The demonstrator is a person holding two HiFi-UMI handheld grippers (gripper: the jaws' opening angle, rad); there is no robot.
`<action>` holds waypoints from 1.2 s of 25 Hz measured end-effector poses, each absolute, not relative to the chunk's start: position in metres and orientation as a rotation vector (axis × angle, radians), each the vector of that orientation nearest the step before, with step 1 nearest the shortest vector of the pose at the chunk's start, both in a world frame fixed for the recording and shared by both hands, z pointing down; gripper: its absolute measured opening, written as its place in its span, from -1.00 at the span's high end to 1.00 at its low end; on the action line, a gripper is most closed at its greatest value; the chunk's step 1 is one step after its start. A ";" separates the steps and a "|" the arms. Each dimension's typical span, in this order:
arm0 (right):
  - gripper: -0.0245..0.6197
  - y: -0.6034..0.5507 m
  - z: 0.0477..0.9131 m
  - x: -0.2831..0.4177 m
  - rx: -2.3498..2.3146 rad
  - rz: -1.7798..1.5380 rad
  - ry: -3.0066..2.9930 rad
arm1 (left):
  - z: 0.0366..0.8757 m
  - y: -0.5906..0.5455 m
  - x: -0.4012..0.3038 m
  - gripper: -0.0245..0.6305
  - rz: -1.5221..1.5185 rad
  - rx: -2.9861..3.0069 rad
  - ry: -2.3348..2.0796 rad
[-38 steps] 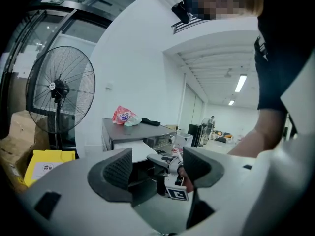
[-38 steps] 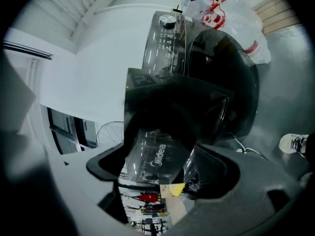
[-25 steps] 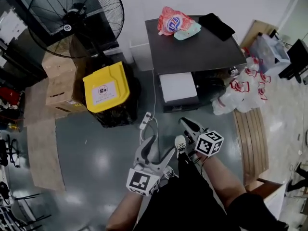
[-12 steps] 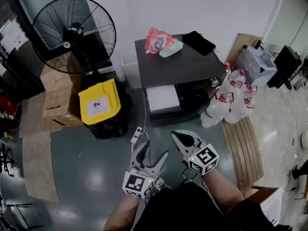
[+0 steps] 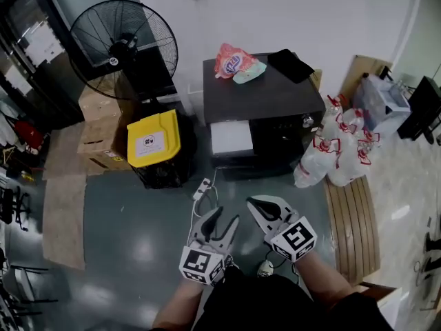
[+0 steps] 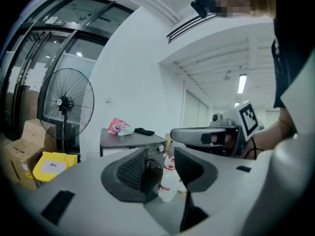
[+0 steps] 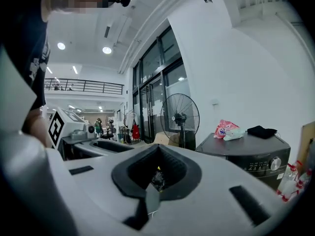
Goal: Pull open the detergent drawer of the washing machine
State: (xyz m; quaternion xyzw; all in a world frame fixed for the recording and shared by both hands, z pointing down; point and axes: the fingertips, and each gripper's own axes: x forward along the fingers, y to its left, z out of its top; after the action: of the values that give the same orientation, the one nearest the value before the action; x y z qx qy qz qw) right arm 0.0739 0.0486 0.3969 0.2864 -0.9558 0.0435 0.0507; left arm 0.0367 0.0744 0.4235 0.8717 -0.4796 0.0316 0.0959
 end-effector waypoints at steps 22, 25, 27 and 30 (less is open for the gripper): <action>0.91 0.098 0.400 0.124 0.821 0.186 -2.942 | 0.434 0.126 0.075 0.88 0.142 2.451 -1.569; 0.91 0.095 0.402 0.128 0.819 0.187 -2.940 | 0.434 0.122 0.078 0.88 0.146 2.452 -1.567; 0.91 0.093 0.404 0.131 0.824 0.189 -2.937 | 0.434 0.120 0.081 0.88 0.147 2.454 -1.565; 0.91 0.090 0.405 0.136 0.829 0.197 -2.933 | 0.436 0.116 0.085 0.88 0.151 2.457 -1.560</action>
State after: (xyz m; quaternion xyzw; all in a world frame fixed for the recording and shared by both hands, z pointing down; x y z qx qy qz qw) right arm 0.1362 0.0903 0.4055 0.2711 -0.9594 0.0646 0.0436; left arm 0.0851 0.1164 0.4359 0.8377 -0.5317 0.0515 0.1134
